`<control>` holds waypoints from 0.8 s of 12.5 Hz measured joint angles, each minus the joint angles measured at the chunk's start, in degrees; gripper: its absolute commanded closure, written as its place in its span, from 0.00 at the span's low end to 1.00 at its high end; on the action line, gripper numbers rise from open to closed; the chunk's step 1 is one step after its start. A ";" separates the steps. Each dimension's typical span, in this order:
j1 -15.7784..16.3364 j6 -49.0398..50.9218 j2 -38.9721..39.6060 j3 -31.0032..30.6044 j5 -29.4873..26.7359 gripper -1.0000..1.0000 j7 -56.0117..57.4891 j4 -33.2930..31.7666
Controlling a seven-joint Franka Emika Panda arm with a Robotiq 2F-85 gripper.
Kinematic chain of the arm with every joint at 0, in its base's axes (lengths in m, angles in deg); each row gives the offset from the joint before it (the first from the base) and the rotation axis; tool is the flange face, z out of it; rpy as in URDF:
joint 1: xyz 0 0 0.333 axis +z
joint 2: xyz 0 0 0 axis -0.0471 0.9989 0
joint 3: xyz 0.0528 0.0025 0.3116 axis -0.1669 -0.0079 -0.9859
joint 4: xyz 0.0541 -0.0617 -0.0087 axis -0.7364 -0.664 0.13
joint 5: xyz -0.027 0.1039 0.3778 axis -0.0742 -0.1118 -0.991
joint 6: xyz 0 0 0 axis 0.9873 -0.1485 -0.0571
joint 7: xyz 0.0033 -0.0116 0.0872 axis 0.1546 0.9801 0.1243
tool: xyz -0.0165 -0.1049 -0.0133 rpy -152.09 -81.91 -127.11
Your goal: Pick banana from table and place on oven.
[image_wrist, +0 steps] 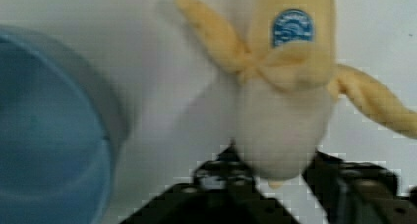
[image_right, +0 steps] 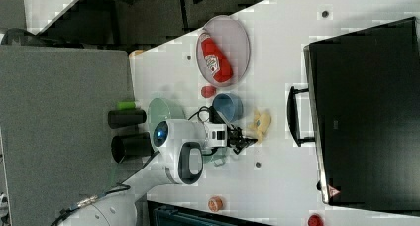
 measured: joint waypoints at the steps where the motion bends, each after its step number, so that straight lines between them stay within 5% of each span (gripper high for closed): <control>1: 0.52 -0.34 0.01 0.35 0.01 0.79 -0.01 0.00; 6: 0.10 1.40 -2.43 0.08 -1.47 0.79 -0.09 -0.11; 10: -0.03 15.50 -18.64 0.24 -0.97 0.79 -0.17 2.80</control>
